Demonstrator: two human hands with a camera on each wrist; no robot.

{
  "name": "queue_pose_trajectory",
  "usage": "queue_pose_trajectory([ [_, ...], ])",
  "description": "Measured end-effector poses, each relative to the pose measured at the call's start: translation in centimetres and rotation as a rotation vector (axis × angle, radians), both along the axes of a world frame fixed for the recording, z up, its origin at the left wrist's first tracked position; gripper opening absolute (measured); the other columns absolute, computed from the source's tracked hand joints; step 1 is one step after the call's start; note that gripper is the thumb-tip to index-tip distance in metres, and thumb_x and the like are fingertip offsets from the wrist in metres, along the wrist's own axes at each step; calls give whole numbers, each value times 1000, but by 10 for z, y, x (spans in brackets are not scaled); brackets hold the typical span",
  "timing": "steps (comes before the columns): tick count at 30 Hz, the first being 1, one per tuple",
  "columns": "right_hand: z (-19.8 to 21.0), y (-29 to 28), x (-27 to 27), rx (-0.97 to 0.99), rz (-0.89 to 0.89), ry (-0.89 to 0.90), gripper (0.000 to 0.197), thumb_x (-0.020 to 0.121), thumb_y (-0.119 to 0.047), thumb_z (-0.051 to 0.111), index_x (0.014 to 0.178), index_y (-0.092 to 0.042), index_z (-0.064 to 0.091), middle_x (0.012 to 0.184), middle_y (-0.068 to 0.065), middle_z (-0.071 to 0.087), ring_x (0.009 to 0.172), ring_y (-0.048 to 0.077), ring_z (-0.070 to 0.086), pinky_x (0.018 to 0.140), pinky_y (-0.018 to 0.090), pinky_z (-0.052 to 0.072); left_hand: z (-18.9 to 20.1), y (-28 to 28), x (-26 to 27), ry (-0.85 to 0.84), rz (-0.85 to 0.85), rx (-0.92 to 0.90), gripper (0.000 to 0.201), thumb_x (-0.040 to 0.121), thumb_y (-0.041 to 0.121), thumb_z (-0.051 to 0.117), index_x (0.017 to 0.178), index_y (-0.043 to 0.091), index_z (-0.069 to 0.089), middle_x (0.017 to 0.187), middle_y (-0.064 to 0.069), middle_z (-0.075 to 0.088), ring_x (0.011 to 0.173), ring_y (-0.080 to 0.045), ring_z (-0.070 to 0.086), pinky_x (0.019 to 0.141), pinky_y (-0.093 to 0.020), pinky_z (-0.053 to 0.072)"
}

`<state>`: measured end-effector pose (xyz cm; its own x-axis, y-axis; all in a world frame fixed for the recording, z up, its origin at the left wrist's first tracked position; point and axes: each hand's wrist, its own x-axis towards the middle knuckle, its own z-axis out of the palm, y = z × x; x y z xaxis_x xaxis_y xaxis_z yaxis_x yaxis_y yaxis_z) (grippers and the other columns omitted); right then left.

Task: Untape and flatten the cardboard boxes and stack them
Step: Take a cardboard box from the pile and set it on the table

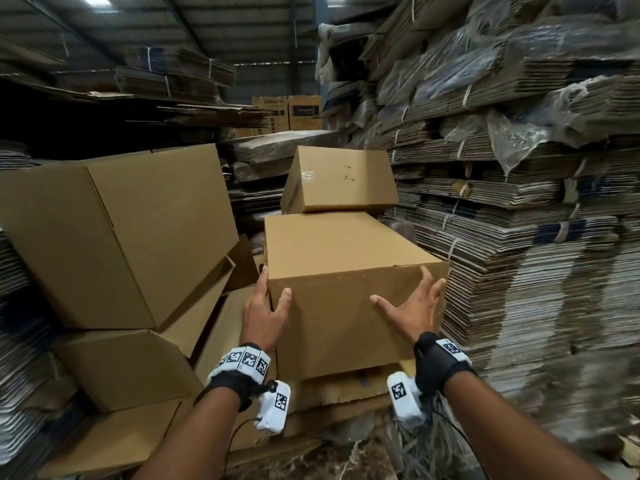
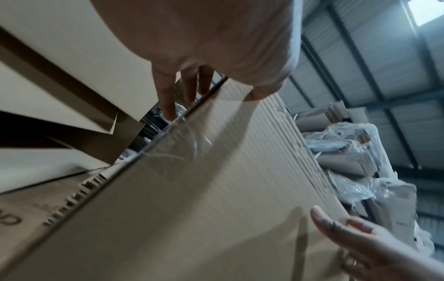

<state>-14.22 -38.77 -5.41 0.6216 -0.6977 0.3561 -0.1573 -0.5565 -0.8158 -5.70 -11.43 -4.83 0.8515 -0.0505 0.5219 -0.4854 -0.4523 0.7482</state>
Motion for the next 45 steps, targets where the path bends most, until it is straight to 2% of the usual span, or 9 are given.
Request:
queue_pose_trajectory([
  [7,-26,6,21,262,53,49,157,42,-92,73,156,-36,-20,163,31,-15,153,48,2,120,62,21,-2,-6,5,301,156,-286,87,84,83,50,148,23,47,144,-8,57,132,-33,53,113,-48,40],
  [11,-31,11,25,292,123,104,160,40,-94,72,150,-42,-32,161,28,-27,153,47,-8,119,67,16,-4,-11,3,466,164,-341,109,80,92,38,153,11,40,157,-16,43,144,-39,38,119,-54,28],
  [15,-29,7,25,270,29,-29,155,43,-93,74,154,-42,-21,164,24,4,147,48,24,111,67,35,2,-16,1,487,167,-487,109,82,87,46,158,11,31,164,-13,32,149,-37,31,122,-55,25],
  [18,-21,-9,20,351,-5,-135,141,51,-77,84,159,-26,9,155,21,28,141,42,35,110,59,40,7,-13,4,473,192,-551,108,82,86,48,158,12,32,162,-14,35,147,-39,35,120,-55,29],
  [23,-16,-17,13,476,64,-257,118,37,-76,91,128,-24,37,120,5,59,111,29,62,95,50,57,16,-10,-4,448,200,-498,123,65,94,58,152,11,37,152,-17,47,137,-40,46,114,-56,37],
  [27,-10,-14,6,368,-10,-265,136,21,-84,87,132,-28,32,123,6,60,115,31,59,94,51,56,17,-8,-8,369,211,-381,133,40,104,61,140,17,51,142,-16,50,137,-38,41,113,-60,38],
  [34,13,-22,-26,293,-22,-360,136,18,-83,88,131,-33,32,122,4,63,113,30,61,94,51,55,47,3,-53,269,87,-401,112,45,77,88,134,21,48,114,0,64,108,-28,64,97,-46,54],
  [41,39,-29,-88,332,160,-485,126,28,-72,96,131,-37,33,123,-3,62,109,20,66,90,47,59,77,6,-146,171,177,-310,127,57,75,84,154,12,32,148,-15,52,134,-36,51,108,-46,44],
  [45,48,-35,-135,384,266,-574,122,33,-62,101,132,-30,37,122,-3,65,109,15,68,93,46,59,90,2,-213,90,248,-282,122,54,75,85,148,11,40,139,-12,60,127,-33,57,104,-40,47],
])
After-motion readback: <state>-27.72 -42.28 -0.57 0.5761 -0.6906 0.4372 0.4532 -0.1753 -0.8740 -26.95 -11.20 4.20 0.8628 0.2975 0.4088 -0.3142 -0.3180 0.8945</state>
